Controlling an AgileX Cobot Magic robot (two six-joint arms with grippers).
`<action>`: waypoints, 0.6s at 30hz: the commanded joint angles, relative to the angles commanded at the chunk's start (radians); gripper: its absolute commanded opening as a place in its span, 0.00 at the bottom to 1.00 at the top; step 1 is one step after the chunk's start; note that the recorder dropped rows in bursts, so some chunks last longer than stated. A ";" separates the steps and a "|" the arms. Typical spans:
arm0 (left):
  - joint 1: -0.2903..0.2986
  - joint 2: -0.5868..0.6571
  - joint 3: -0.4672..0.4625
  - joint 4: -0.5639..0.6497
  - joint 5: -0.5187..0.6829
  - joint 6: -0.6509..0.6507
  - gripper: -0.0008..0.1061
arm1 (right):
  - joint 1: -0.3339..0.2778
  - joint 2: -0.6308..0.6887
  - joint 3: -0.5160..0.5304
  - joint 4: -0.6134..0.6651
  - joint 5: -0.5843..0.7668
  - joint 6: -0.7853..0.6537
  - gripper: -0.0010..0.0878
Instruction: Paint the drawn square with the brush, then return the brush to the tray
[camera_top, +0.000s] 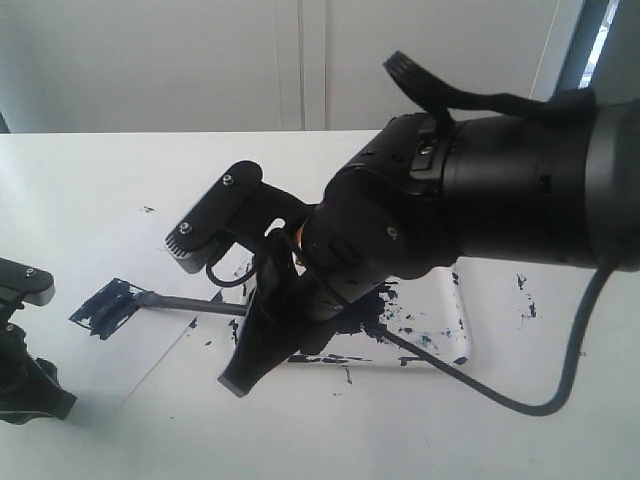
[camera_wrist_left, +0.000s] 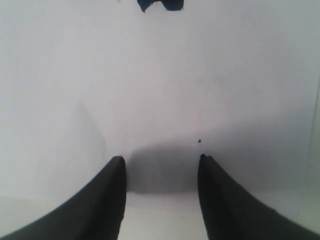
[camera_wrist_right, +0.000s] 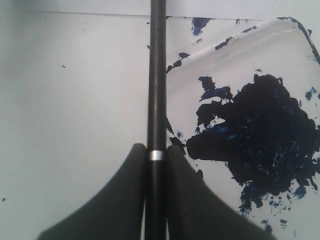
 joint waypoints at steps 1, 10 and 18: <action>0.000 0.000 0.000 0.000 0.000 0.000 0.48 | 0.000 0.003 0.000 -0.002 -0.010 0.000 0.01; 0.000 0.000 0.000 0.000 0.002 0.004 0.48 | 0.000 0.007 0.000 -0.002 -0.089 0.000 0.01; 0.000 0.000 0.000 0.000 0.005 0.008 0.48 | 0.000 0.009 0.000 -0.002 -0.131 0.000 0.01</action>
